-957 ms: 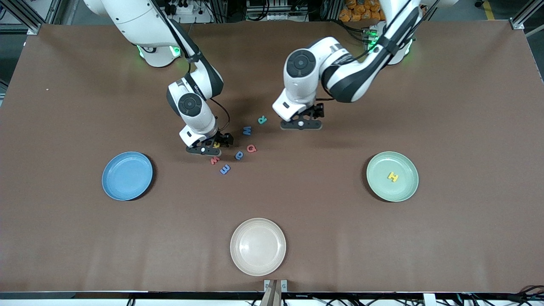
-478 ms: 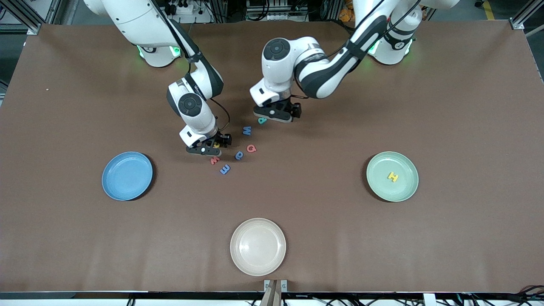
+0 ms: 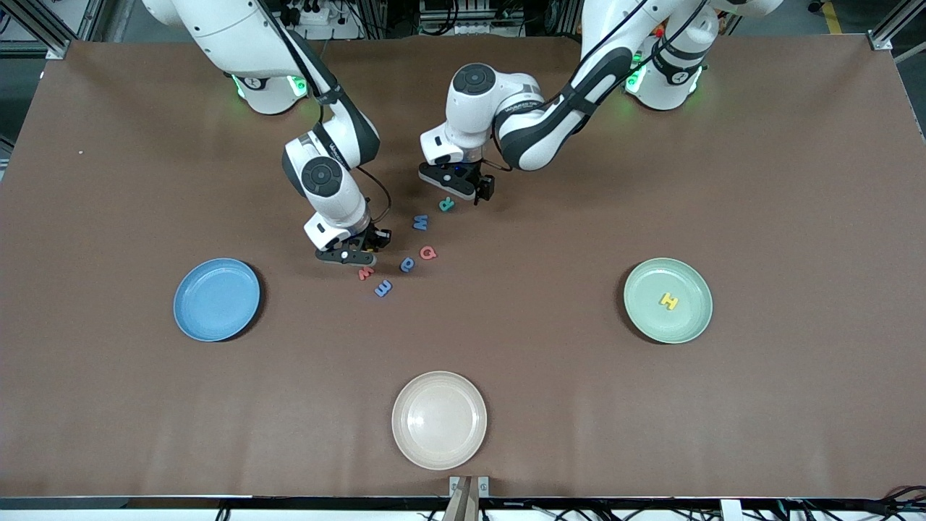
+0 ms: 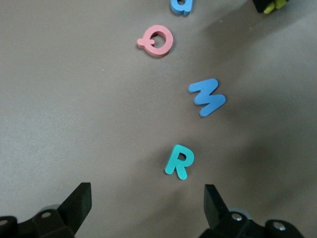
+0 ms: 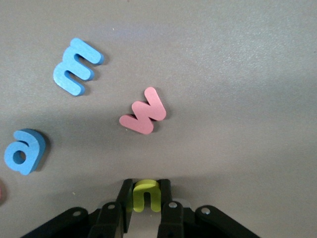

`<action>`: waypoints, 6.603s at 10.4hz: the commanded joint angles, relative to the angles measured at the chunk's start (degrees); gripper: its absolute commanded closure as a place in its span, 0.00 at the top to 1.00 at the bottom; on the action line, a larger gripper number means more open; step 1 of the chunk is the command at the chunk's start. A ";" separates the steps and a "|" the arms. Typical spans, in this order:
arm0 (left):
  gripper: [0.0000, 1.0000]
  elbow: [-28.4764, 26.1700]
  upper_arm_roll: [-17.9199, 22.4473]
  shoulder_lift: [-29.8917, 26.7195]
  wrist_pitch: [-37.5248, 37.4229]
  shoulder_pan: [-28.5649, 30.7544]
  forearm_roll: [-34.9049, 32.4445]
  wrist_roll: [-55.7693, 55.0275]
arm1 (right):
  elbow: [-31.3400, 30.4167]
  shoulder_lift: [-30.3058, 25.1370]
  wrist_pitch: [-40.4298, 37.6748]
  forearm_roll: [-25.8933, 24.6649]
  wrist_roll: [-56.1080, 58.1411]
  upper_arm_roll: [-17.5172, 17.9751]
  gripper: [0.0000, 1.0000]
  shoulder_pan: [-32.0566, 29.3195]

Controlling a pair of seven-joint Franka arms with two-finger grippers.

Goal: Sort upper and lower case letters into plates

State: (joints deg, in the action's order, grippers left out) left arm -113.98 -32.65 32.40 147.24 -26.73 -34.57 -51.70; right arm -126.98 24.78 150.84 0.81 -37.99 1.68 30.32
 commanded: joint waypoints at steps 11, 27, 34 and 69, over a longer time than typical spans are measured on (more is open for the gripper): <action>0.79 4.91 0.66 8.03 3.58 -2.71 -11.74 -3.23 | 14.21 -6.24 -20.85 -1.95 17.24 -0.63 0.00 -27.48; 0.00 6.76 4.09 10.58 3.50 -5.00 -16.40 -3.49 | 19.75 0.62 -20.32 -3.19 2.33 -0.54 1.00 -29.54; 0.00 -1.84 -4.93 -2.76 3.06 18.32 -14.56 -6.13 | 20.19 1.85 -20.06 -2.66 -22.52 -0.45 1.00 -15.14; 1.00 25.74 4.76 0.92 -27.27 23.60 15.38 7.31 | 13.51 7.39 -0.37 -3.36 -34.70 3.24 0.00 1.77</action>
State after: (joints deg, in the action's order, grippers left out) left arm -89.58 -32.89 34.51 121.20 2.17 -23.42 -44.75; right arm -112.26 33.39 149.79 -2.11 -73.49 5.07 32.03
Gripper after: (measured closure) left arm 0.000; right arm 0.727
